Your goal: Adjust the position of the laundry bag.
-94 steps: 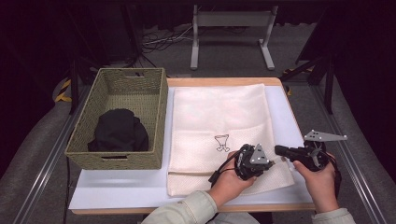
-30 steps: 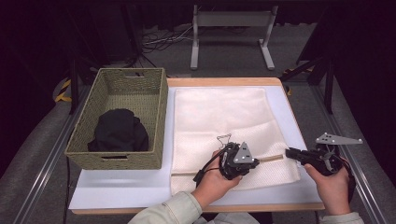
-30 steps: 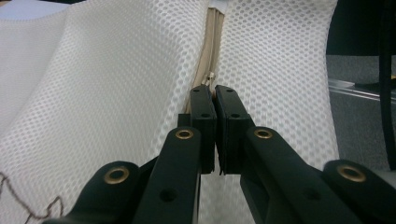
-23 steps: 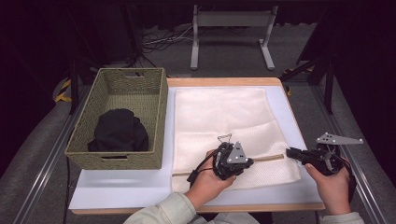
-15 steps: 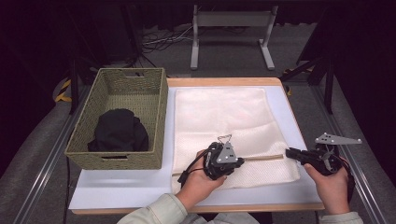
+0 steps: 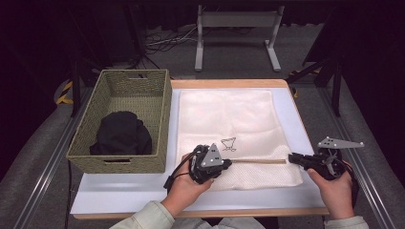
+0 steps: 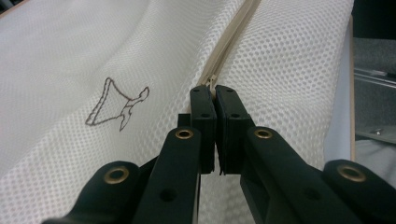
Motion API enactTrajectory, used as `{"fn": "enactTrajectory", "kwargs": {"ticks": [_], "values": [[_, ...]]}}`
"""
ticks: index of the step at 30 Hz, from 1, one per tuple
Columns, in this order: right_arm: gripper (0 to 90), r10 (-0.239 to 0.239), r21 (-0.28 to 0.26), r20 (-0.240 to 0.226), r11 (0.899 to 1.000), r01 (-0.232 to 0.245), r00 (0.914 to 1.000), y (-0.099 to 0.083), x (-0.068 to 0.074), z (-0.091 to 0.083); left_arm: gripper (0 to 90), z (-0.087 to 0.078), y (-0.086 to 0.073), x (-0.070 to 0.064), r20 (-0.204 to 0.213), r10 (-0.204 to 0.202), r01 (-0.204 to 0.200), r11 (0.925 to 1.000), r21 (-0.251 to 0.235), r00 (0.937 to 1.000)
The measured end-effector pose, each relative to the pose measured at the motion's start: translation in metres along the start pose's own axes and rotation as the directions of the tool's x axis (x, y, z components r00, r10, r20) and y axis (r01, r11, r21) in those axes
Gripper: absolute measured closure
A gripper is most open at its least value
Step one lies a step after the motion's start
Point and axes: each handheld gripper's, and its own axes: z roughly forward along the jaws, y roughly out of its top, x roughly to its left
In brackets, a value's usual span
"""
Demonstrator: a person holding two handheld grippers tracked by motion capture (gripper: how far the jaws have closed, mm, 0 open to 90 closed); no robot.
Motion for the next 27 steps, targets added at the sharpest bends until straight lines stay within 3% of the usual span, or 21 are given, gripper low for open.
{"fn": "enactTrajectory", "kwargs": {"ticks": [7, 13, 16, 23, 27], "values": [[84.2, 0.007, 0.005, -0.007, 1.000, -0.007, 1.0000, -0.001, 0.001, 0.000, 87.4, -0.011, -0.008, 0.004, -0.012, -0.012, 0.012, 0.9999, 0.007, 0.9998], [84.2, -0.003, 0.020, 0.015, 1.000, 0.003, 0.9999, -0.003, 0.001, 0.002, 87.4, -0.019, -0.014, 0.006, -0.031, -0.017, 0.017, 0.9998, 0.013, 0.9994], [84.2, 0.005, 0.019, 0.015, 1.000, -0.005, 0.9999, -0.004, -0.001, 0.001, 87.4, -0.026, -0.020, 0.011, -0.040, -0.051, 0.051, 0.9987, 0.001, 0.9979], [84.2, -0.002, 0.023, 0.018, 1.000, 0.001, 0.9998, -0.004, -0.001, 0.003, 87.4, -0.034, -0.024, 0.008, -0.051, -0.041, 0.042, 0.9991, 0.010, 0.9978], [84.2, 0.007, 0.021, 0.019, 1.000, -0.007, 0.9998, -0.005, -0.003, 0.002, 87.4, -0.040, -0.028, 0.012, -0.054, -0.068, 0.068, 0.9977, 0.004, 0.9962]]}}
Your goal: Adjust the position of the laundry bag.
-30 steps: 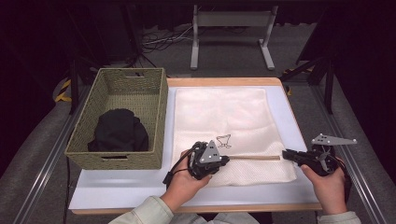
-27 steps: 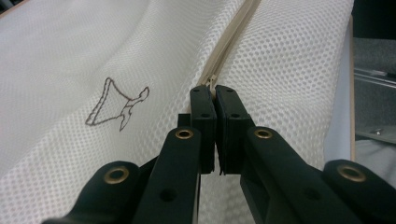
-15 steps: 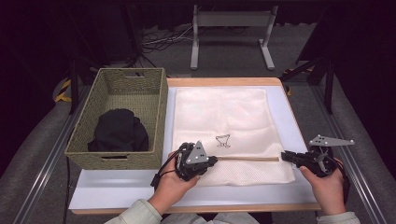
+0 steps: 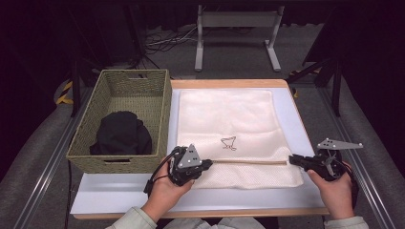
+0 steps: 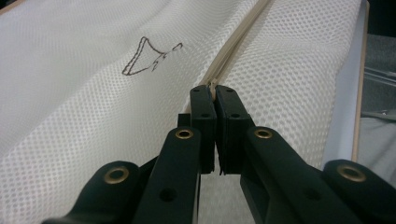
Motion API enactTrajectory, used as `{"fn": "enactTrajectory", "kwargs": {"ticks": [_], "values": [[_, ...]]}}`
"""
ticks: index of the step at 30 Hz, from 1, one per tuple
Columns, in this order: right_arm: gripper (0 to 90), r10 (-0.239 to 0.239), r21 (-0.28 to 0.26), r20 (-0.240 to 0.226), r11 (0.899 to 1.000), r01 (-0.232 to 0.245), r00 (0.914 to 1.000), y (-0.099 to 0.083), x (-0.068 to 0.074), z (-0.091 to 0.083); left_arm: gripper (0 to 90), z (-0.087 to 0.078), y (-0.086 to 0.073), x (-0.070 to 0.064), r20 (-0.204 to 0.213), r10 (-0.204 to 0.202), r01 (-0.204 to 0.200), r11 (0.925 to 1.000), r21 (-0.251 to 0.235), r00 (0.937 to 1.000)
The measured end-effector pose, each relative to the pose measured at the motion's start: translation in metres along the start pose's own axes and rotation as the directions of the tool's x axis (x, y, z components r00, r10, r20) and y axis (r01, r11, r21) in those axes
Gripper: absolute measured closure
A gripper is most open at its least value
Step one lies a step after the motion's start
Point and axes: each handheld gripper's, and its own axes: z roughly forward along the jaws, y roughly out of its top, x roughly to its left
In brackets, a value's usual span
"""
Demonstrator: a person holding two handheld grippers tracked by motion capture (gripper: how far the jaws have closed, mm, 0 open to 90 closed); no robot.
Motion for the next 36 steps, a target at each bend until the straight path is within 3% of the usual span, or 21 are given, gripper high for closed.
{"fn": "enactTrajectory", "kwargs": {"ticks": [5, 11, 20, 30, 36], "values": [[84.2, -0.003, 0.004, 0.001, 1.000, 0.002, 1.0000, 0.000, -0.001, 0.000, 87.4, -0.006, -0.003, 0.000, -0.003, -0.008, 0.008, 1.0000, 0.003, 1.0000], [84.2, -0.002, 0.017, 0.041, 1.000, 0.001, 0.9992, -0.004, -0.005, -0.001, 87.4, -0.016, -0.008, 0.005, -0.023, -0.024, 0.024, 0.9997, 0.000, 0.9994], [84.2, 0.004, 0.022, 0.043, 1.000, -0.005, 0.9991, -0.006, -0.007, -0.001, 87.4, -0.039, -0.024, 0.011, -0.079, -0.039, 0.040, 0.9991, 0.015, 0.9961], [84.1, 0.004, 0.019, 0.042, 1.000, -0.004, 0.9991, -0.006, -0.007, -0.002, 87.3, -0.056, -0.036, 0.013, -0.108, -0.049, 0.050, 0.9986, 0.014, 0.9929], [84.1, -0.003, 0.020, 0.046, 1.000, 0.002, 0.9989, -0.006, -0.007, -0.002, 87.3, -0.060, -0.038, 0.011, -0.106, -0.043, 0.046, 0.9988, 0.019, 0.9935]]}}
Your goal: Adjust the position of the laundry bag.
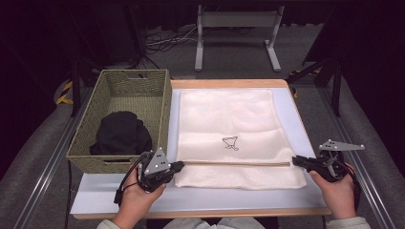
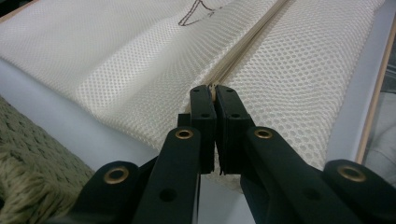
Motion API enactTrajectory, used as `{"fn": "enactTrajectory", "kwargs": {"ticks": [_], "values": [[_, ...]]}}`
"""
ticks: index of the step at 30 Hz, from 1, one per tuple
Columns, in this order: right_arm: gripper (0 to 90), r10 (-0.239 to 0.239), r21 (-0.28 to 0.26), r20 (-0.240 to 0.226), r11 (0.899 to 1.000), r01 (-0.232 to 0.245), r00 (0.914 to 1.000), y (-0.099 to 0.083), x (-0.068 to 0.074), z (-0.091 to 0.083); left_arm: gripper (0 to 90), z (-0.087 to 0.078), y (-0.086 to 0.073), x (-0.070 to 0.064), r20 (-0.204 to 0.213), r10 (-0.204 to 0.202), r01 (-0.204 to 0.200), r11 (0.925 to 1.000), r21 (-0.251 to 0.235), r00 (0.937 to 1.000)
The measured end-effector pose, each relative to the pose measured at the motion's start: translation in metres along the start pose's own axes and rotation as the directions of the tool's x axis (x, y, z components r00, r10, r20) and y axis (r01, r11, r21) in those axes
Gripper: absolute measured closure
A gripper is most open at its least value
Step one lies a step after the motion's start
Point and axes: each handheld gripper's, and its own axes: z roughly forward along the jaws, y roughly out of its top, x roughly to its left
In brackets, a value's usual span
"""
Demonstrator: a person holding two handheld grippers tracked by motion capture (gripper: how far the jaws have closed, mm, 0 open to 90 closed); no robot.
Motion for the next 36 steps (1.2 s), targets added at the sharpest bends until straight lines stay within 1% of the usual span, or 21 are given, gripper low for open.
{"fn": "enactTrajectory", "kwargs": {"ticks": [1, 2, 3, 4, 5, 6, 12, 17, 18, 19, 20, 27, 28, 29, 30, 31, 32, 33, 34, 35, 36], "values": [[84.1, -0.003, 0.000, 0.003, 1.000, 0.003, 1.0000, 0.000, 0.000, 0.000, 87.3, -0.002, 0.000, -0.001, -0.015, 0.012, -0.012, 0.9999, 0.009, 0.9998], [84.1, -0.010, 0.002, 0.017, 1.000, 0.010, 0.9998, 0.000, 0.001, 0.000, 87.3, -0.003, -0.001, -0.001, -0.020, 0.015, -0.015, 0.9999, 0.006, 0.9997], [84.1, -0.013, 0.006, 0.027, 1.000, 0.013, 0.9996, 0.000, 0.001, 0.000, 87.3, -0.005, -0.001, 0.000, -0.017, 0.008, -0.008, 1.0000, 0.001, 0.9998], [84.1, -0.012, 0.010, 0.024, 1.000, 0.012, 0.9996, -0.001, 0.001, 0.000, 87.3, -0.007, -0.002, 0.001, -0.012, -0.003, 0.003, 1.0000, -0.005, 0.9999], [84.1, -0.006, 0.005, 0.013, 1.000, 0.006, 0.9999, -0.001, 0.000, 0.000, 87.3, -0.008, -0.003, 0.002, -0.023, 0.002, -0.002, 1.0000, -0.002, 0.9997], [84.1, -0.007, 0.009, 0.021, 1.000, 0.007, 0.9998, -0.002, 0.000, 0.000, 87.3, -0.009, -0.004, 0.002, -0.022, -0.006, 0.006, 1.0000, -0.001, 0.9997], [84.1, -0.003, 0.008, 0.020, 1.000, 0.002, 0.9998, -0.004, -0.001, -0.001, 87.3, -0.013, -0.009, 0.004, -0.024, -0.014, 0.014, 0.9999, -0.001, 0.9996], [84.0, -0.001, 0.007, 0.015, 1.000, 0.001, 0.9999, -0.004, -0.001, -0.001, 87.3, -0.015, -0.012, 0.003, -0.025, -0.012, 0.013, 0.9999, 0.007, 0.9996], [84.0, -0.002, 0.005, 0.012, 1.000, 0.002, 0.9999, -0.004, -0.002, -0.001, 87.3, -0.016, -0.013, 0.003, -0.032, -0.013, 0.014, 0.9998, 0.012, 0.9994], [84.0, -0.004, 0.006, 0.021, 1.000, 0.004, 0.9998, -0.004, -0.002, -0.001, 87.2, -0.017, -0.014, 0.004, -0.028, -0.020, 0.020, 0.9998, 0.009, 0.9994], [84.0, 0.003, 0.008, 0.016, 1.000, -0.003, 0.9999, -0.005, -0.003, -0.001, 87.3, -0.018, -0.015, 0.005, -0.027, -0.023, 0.023, 0.9997, 0.008, 0.9994], [84.0, 0.005, 0.011, 0.010, 1.000, -0.005, 0.9999, -0.007, -0.004, -0.001, 87.1, -0.018, -0.019, 0.005, -0.021, -0.030, 0.031, 0.9994, 0.018, 0.9993], [84.1, 0.005, 0.012, 0.014, 1.000, -0.005, 0.9999, -0.007, -0.005, 0.000, 90.0, -0.021, -0.020, 0.006, -0.097, -0.016, 0.022, 0.9981, 0.057, 0.9951], [84.1, 0.005, 0.012, 0.014, 1.000, -0.005, 0.9999, -0.007, -0.005, 0.000, 90.0, -0.021, -0.020, 0.006, -0.097, -0.016, 0.022, 0.9981, 0.057, 0.9951], [84.1, -0.065, 0.049, 0.181, 0.997, 0.057, 0.9813, -0.009, -0.006, -0.002, 90.0, -0.026, -0.022, 0.010, -0.125, -0.020, 0.028, 0.9979, 0.058, 0.9920], [84.1, -0.047, 0.047, 0.195, 0.998, 0.039, 0.9796, -0.011, -0.011, -0.004, 90.0, -0.035, -0.030, 0.024, -0.102, -0.130, 0.132, 0.9913, 0.007, 0.9862], [84.2, 0.040, 0.008, 0.112, 0.999, -0.041, 0.9929, -0.014, -0.019, -0.007, 90.0, -0.036, -0.031, 0.026, -0.095, -0.153, 0.154, 0.9881, -0.003, 0.9836], [84.2, 0.040, 0.008, 0.112, 0.999, -0.041, 0.9929, -0.014, -0.019, -0.007, 90.0, -0.036, -0.031, 0.026, -0.095, -0.153, 0.154, 0.9881, -0.003, 0.9836], [84.1, 0.106, -0.025, 0.031, 0.994, -0.105, 0.9939, -0.015, -0.025, -0.009, 90.0, -0.035, -0.031, 0.025, -0.098, -0.151, 0.151, 0.9885, -0.004, 0.9837], [84.1, 0.103, -0.024, 0.038, 0.994, -0.103, 0.9939, -0.014, -0.024, -0.009, 90.0, -0.032, -0.029, 0.022, -0.089, -0.137, 0.137, 0.9905, -0.004, 0.9865], [84.0, 0.045, 0.006, 0.084, 0.999, -0.046, 0.9954, -0.010, -0.014, -0.006, 90.0, -0.030, -0.027, 0.018, -0.082, -0.116, 0.117, 0.9932, -0.001, 0.9898]]}}
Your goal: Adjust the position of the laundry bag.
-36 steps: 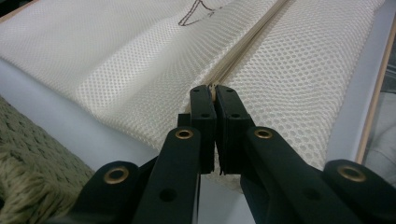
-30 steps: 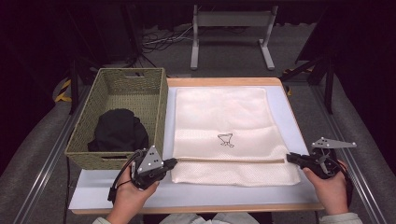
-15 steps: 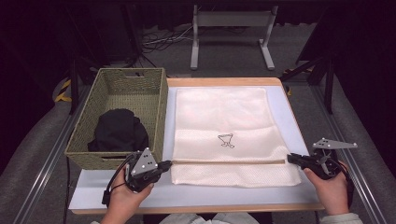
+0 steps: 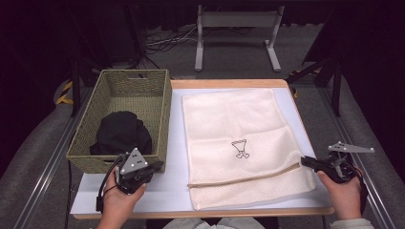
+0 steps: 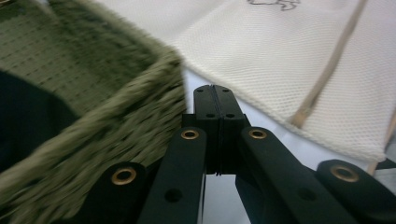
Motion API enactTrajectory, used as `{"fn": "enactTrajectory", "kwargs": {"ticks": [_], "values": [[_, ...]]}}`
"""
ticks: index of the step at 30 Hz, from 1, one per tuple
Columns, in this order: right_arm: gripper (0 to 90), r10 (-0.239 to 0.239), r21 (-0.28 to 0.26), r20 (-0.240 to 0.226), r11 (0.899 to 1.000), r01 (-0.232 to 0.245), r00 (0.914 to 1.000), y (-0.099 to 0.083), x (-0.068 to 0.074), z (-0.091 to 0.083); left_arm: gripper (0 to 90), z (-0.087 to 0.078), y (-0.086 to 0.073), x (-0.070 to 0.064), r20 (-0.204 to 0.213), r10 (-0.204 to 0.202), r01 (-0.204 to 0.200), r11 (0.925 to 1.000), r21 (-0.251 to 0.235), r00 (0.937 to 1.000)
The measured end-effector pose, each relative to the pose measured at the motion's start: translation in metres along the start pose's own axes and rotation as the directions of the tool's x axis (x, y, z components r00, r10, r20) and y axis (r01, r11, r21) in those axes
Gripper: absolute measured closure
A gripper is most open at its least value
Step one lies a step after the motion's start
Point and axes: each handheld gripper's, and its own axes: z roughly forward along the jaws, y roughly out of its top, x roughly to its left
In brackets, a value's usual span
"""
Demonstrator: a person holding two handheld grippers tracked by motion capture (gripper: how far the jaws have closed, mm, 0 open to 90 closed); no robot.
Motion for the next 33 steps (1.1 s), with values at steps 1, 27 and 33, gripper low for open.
{"fn": "enactTrajectory", "kwargs": {"ticks": [1, 27, 33], "values": [[84.0, 0.000, 0.000, 0.000, 1.000, 0.000, 1.0000, 0.000, 0.000, 0.000, 90.0, 0.002, 0.002, -0.004, 0.000, 0.021, -0.021, 0.9998, 0.003, 0.9998], [52.4, -0.019, -0.074, 0.114, 0.997, 0.027, 0.9933, -0.002, 0.003, -0.007, 54.9, 0.042, 0.012, -0.037, 0.197, 0.069, -0.070, 0.9976, -0.006, 0.9780], [52.2, -0.052, -0.073, 0.067, 0.996, 0.057, 0.9964, 0.000, 0.010, -0.005, 50.9, 0.065, 0.021, -0.050, 0.251, 0.109, -0.119, 0.9927, 0.023, 0.9618]]}}
